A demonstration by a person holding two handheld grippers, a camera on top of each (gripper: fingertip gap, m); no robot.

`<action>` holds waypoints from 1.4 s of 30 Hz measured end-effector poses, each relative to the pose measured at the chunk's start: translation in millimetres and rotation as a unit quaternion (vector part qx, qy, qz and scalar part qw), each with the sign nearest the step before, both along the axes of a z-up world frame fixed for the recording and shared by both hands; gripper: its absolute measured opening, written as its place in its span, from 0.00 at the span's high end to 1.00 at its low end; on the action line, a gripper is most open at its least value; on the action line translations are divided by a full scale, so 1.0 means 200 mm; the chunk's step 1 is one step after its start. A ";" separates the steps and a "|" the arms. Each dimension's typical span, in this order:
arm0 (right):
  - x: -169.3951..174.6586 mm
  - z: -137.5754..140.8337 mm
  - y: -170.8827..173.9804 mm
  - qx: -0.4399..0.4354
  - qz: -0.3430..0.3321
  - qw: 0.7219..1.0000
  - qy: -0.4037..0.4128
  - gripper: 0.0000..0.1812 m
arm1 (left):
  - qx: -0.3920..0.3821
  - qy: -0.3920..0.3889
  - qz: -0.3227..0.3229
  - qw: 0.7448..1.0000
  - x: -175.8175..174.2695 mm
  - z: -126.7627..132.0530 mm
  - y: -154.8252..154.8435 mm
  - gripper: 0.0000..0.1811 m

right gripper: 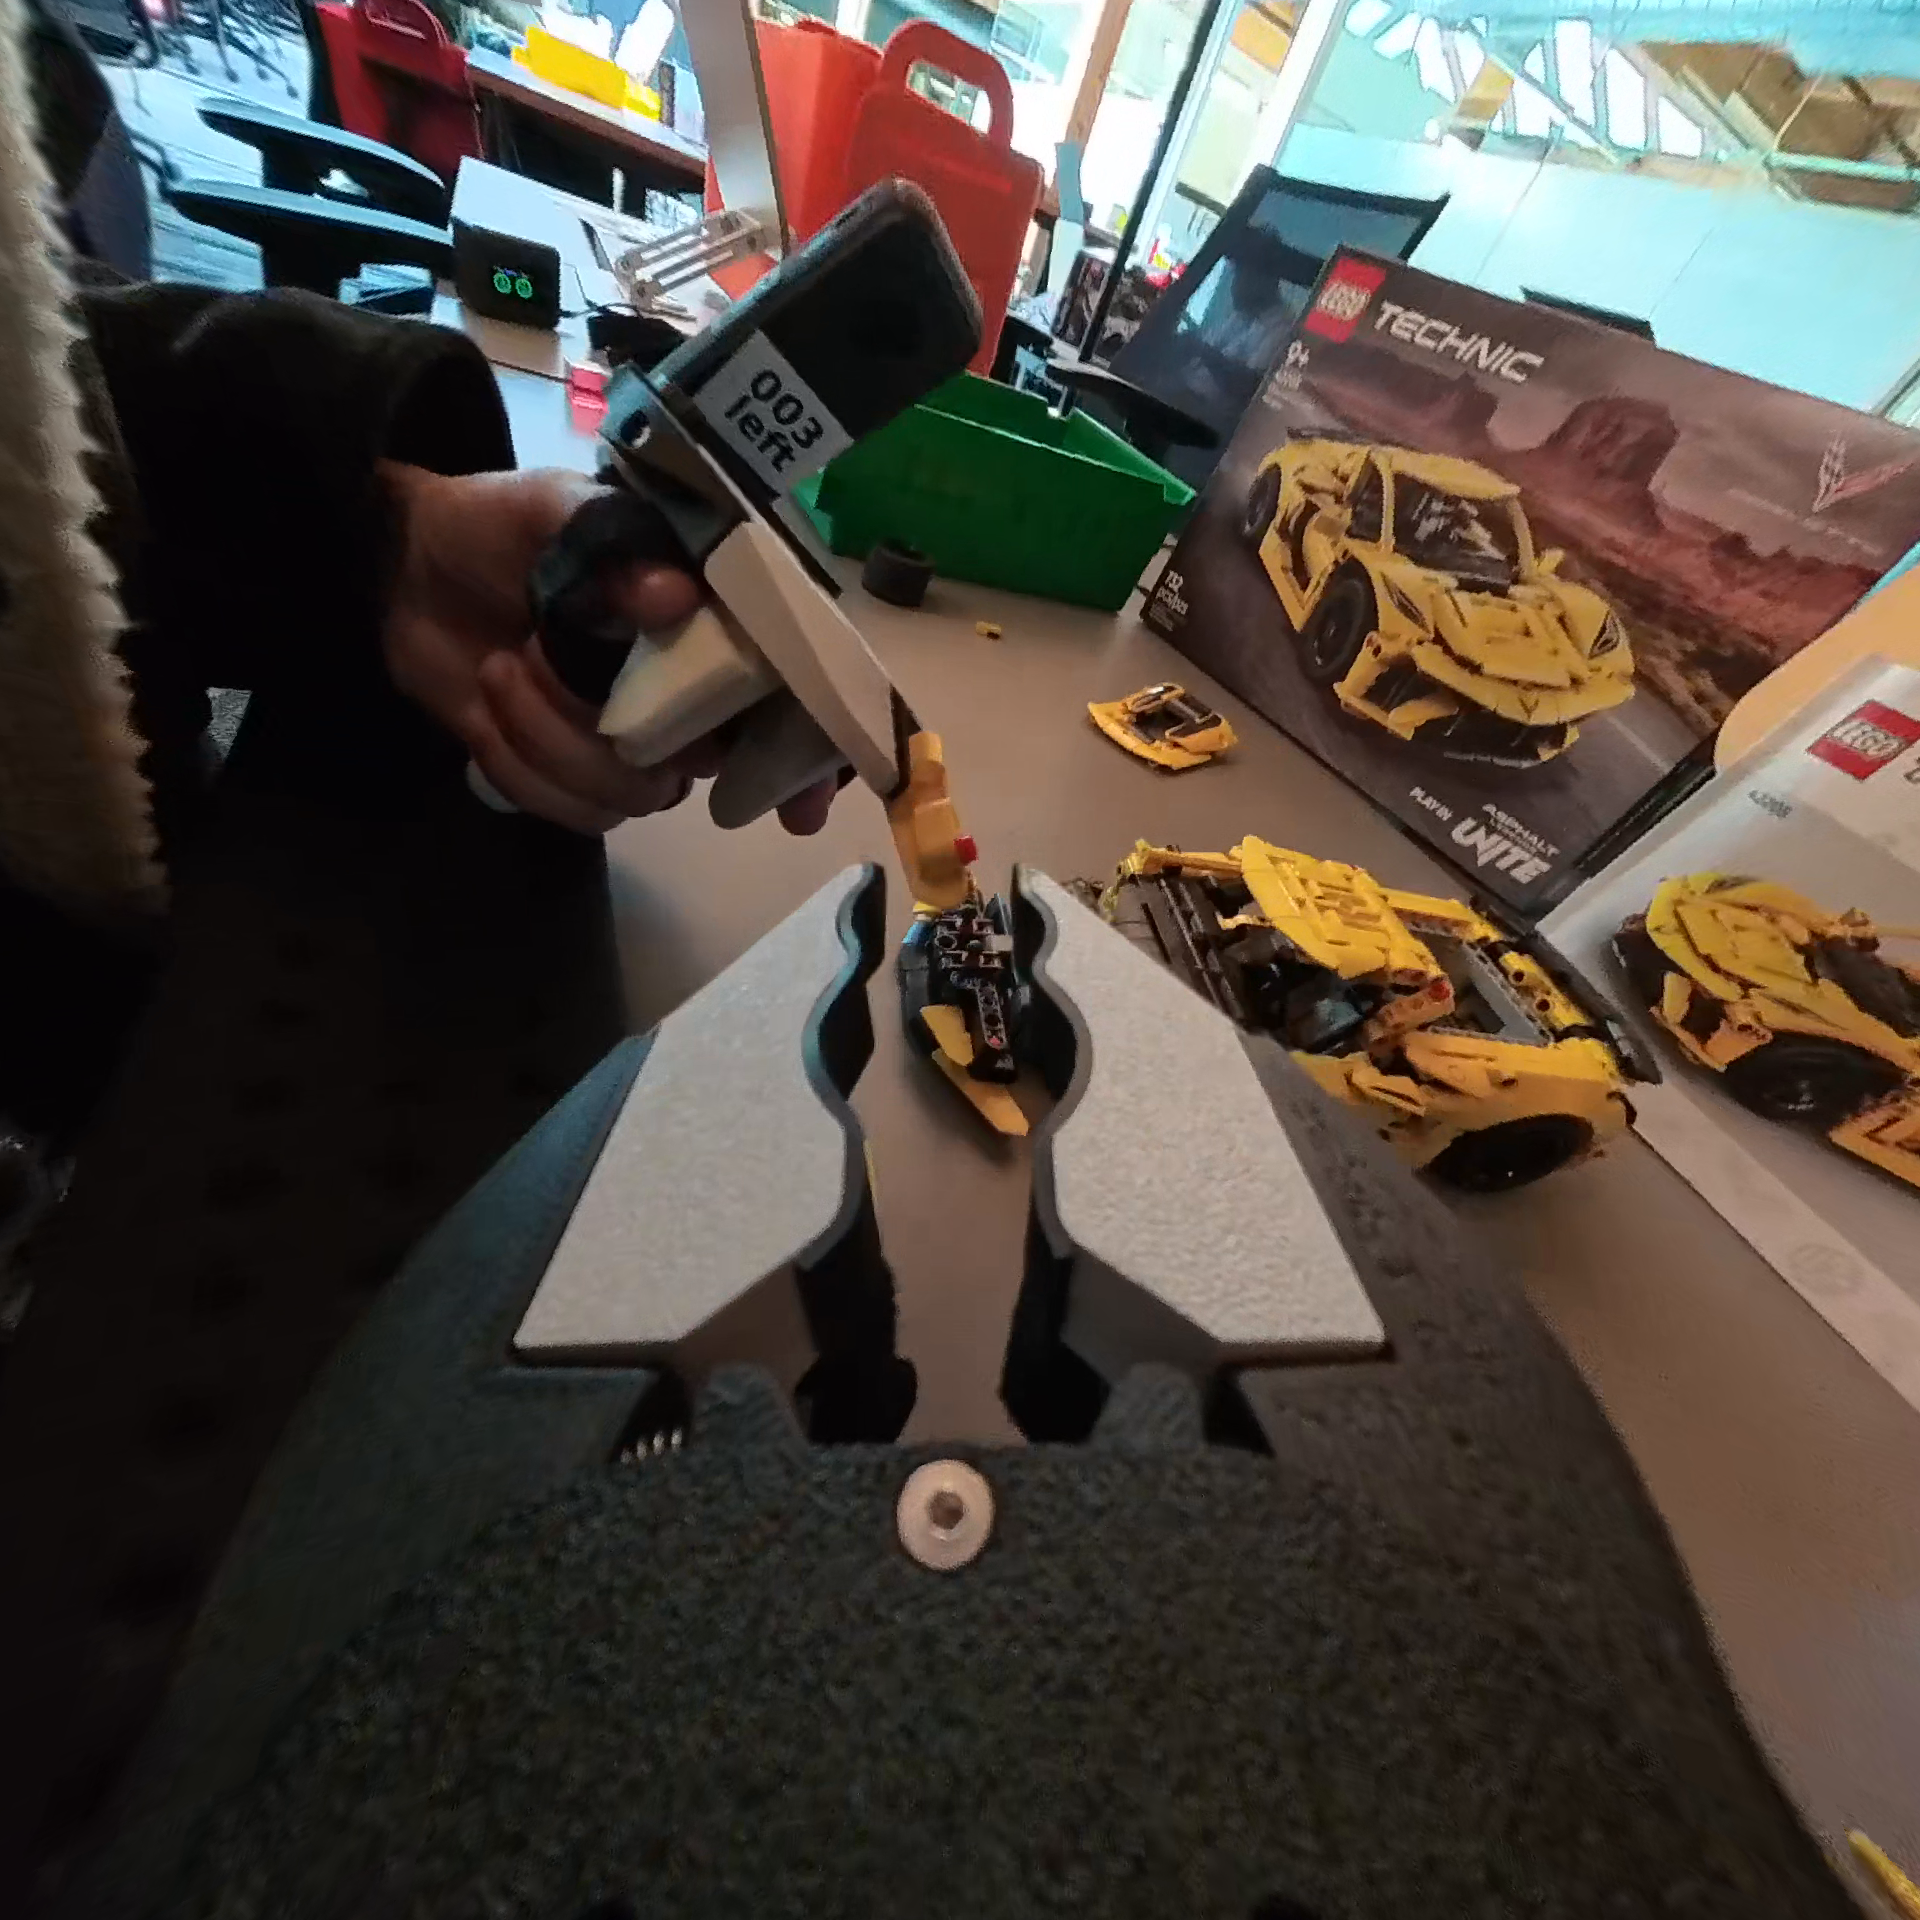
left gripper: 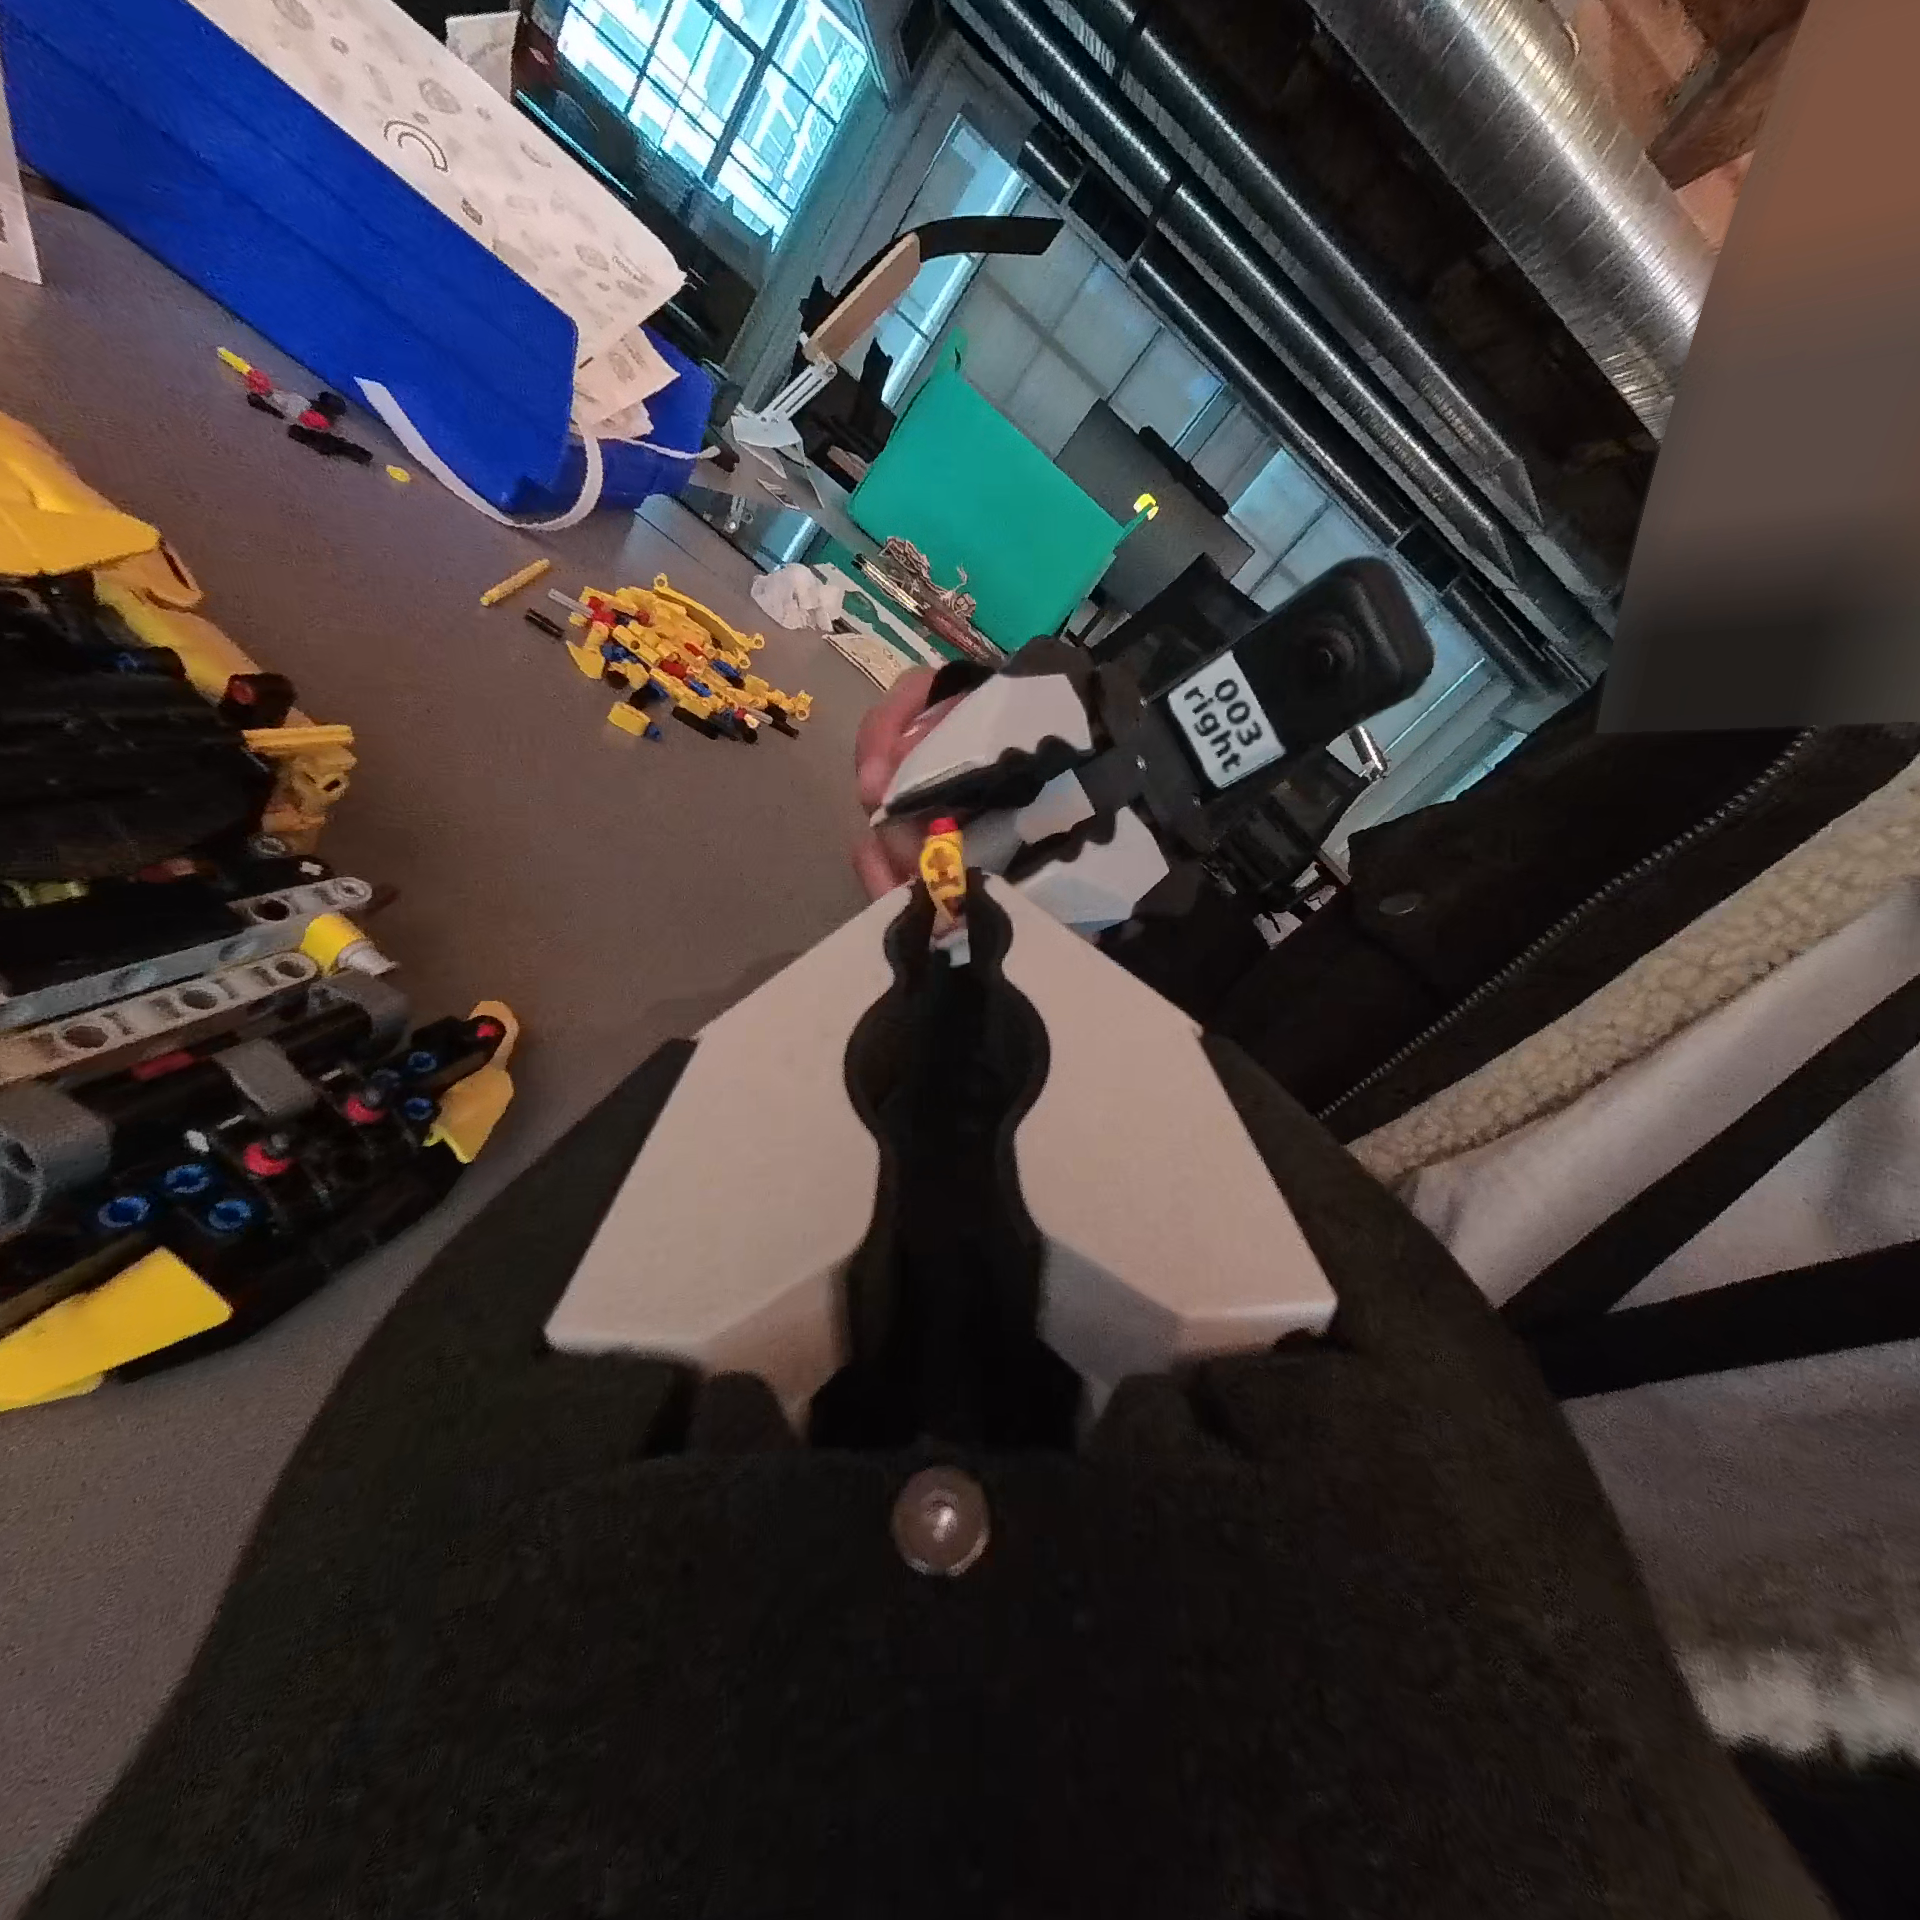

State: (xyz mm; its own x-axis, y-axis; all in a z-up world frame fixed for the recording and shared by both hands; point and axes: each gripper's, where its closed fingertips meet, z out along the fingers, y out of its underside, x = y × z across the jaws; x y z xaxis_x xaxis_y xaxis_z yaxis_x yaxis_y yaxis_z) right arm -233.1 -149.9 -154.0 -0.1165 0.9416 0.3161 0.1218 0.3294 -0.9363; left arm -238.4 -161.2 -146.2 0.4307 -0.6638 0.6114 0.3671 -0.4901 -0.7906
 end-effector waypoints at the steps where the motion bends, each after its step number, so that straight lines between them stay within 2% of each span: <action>1: 0.00 0.01 0.00 -0.001 -0.004 1.000 0.001 0.88 | -0.002 0.000 -0.001 1.000 0.00 0.00 0.00 0.97; 7: -0.01 0.01 0.01 0.026 -0.011 1.000 0.008 0.92 | -0.033 -0.017 -0.008 0.999 0.00 -0.02 0.01 0.97; 12: -0.01 0.01 0.06 0.038 -0.035 0.999 0.008 0.95 | -0.103 -0.085 -0.014 0.991 0.00 -0.03 0.06 0.97; 21: 0.02 0.03 0.05 -0.036 0.002 0.999 0.013 0.97 | -0.078 -0.092 -0.036 0.992 0.02 0.00 0.03 0.97; 23: 0.01 0.02 0.01 -0.035 0.023 0.999 0.013 0.98 | -0.071 -0.079 -0.027 0.994 0.03 0.00 0.04 0.91; 24: 0.01 0.02 0.01 -0.027 0.021 0.999 0.009 0.98 | -0.076 -0.075 -0.029 0.994 0.04 -0.01 0.05 0.89; 27: 0.01 0.01 0.02 -0.017 0.010 1.000 0.007 0.98 | -0.094 -0.067 -0.033 0.993 0.06 -0.04 0.05 0.95; 31: 0.01 0.02 0.01 -0.033 0.018 0.999 0.014 0.97 | -0.098 -0.080 -0.043 0.991 0.06 -0.03 0.04 0.95; 34: 0.00 0.01 0.03 -0.074 0.010 0.997 0.009 0.94 | -0.112 -0.097 -0.053 0.987 0.05 -0.03 0.04 0.95; 37: 0.00 0.01 0.02 -0.105 0.017 0.994 -0.006 0.95 | -0.118 -0.104 -0.055 0.986 0.05 -0.04 0.05 0.95; 42: 0.01 0.02 0.10 -0.058 -0.040 0.997 0.008 0.94 | -0.121 -0.121 -0.019 0.985 0.00 -0.04 0.09 0.95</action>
State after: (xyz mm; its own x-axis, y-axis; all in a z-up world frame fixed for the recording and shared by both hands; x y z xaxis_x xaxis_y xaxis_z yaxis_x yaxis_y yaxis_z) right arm -231.4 -129.2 -149.7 -0.0358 0.9781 0.2051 0.1274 0.2080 -0.9698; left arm -238.0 -142.6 -153.6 0.2305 -0.4986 0.8356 0.5078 -0.6709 -0.5404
